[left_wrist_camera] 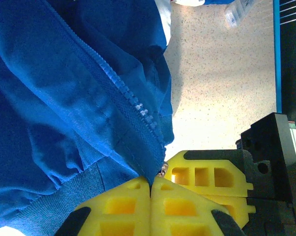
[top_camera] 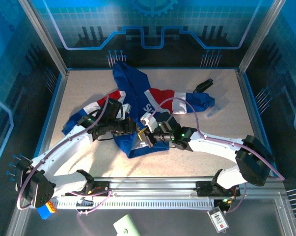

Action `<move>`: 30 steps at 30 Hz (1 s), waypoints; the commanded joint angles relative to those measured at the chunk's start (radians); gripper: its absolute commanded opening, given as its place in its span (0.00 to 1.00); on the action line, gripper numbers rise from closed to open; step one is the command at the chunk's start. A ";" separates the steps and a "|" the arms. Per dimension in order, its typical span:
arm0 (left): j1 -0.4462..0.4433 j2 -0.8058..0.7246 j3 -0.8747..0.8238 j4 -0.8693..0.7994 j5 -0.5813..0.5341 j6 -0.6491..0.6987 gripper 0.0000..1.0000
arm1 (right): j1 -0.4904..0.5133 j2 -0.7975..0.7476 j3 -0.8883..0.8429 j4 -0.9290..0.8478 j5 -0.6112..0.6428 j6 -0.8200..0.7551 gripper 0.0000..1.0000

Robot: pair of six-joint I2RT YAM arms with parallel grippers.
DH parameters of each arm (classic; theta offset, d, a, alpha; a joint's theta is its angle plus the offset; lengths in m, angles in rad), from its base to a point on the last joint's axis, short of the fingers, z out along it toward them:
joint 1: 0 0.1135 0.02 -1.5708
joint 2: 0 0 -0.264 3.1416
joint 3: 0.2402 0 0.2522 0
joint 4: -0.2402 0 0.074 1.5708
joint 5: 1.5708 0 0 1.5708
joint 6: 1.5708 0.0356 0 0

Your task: Zip up the jacket

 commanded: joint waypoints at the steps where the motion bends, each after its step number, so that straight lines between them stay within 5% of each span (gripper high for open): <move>1: -0.006 -0.030 -0.012 -0.016 -0.023 0.056 0.00 | 0.004 -0.027 0.030 -0.039 -0.039 0.015 0.00; 30: -0.052 -0.061 -0.055 -0.088 -0.015 0.195 0.00 | -0.112 0.041 0.231 -0.352 -0.074 -0.100 0.00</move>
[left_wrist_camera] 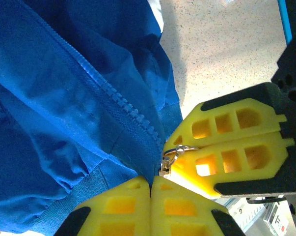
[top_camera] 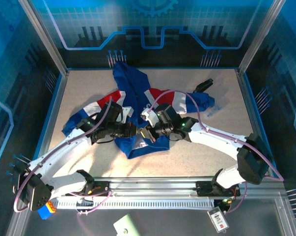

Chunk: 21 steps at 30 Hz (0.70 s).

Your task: Zip up the jacket

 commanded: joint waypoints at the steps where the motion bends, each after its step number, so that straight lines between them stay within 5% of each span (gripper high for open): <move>1: -0.018 -0.014 -0.022 -0.085 0.019 0.036 0.00 | -0.037 0.011 0.051 -0.033 0.009 -0.026 0.00; 21: -0.035 0.016 -0.008 -0.159 0.067 0.040 0.00 | -0.078 0.022 0.040 -0.003 0.060 -0.062 0.00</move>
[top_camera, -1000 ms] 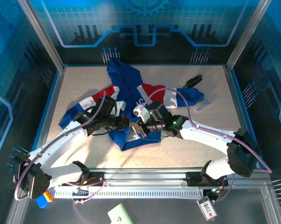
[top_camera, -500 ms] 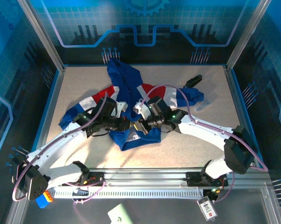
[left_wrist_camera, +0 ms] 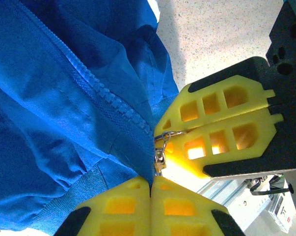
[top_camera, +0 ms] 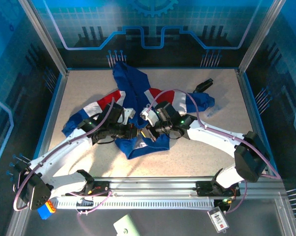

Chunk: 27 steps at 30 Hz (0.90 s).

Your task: Zip up the jacket

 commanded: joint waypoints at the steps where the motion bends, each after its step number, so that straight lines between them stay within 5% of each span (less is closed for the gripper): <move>1: -0.015 0.006 -0.010 -0.144 0.073 0.021 0.00 | -0.057 -0.011 0.009 0.041 0.087 -0.007 0.00; 8: -0.015 0.007 -0.003 -0.152 0.119 0.023 0.00 | -0.066 -0.025 -0.027 0.085 0.012 -0.073 0.00; 20: -0.016 0.008 -0.014 -0.156 0.187 0.007 0.00 | -0.096 -0.046 -0.055 0.090 0.059 -0.102 0.00; 27: -0.012 -0.024 -0.031 -0.115 0.148 -0.021 0.00 | -0.096 -0.046 -0.078 0.127 0.003 -0.092 0.00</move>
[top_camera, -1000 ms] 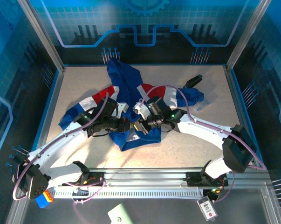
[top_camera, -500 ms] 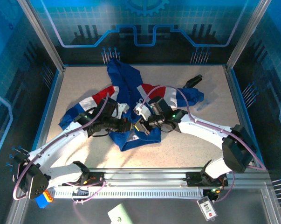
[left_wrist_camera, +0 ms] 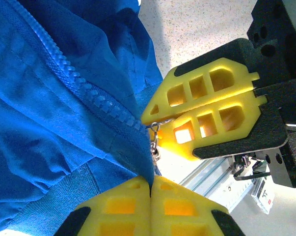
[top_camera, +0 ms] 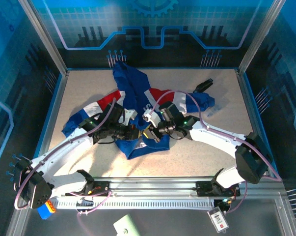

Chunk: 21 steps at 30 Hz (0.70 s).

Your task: Zip up the jacket

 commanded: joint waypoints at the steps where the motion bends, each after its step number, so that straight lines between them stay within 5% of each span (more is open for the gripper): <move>1: -0.004 -0.054 -0.043 -0.080 0.057 -0.040 0.00 | -0.056 -0.022 -0.018 0.088 0.042 0.009 0.00; 10: 0.061 -0.128 -0.158 0.178 0.119 -0.239 0.27 | -0.037 -0.008 -0.033 0.130 -0.047 0.018 0.00; 15: 0.068 -0.194 -0.203 0.215 0.048 -0.336 0.43 | -0.036 0.006 -0.034 0.146 -0.060 0.031 0.00; 21: 0.068 -0.320 -0.342 0.406 -0.054 -0.611 0.43 | -0.031 0.019 -0.034 0.152 -0.073 0.035 0.00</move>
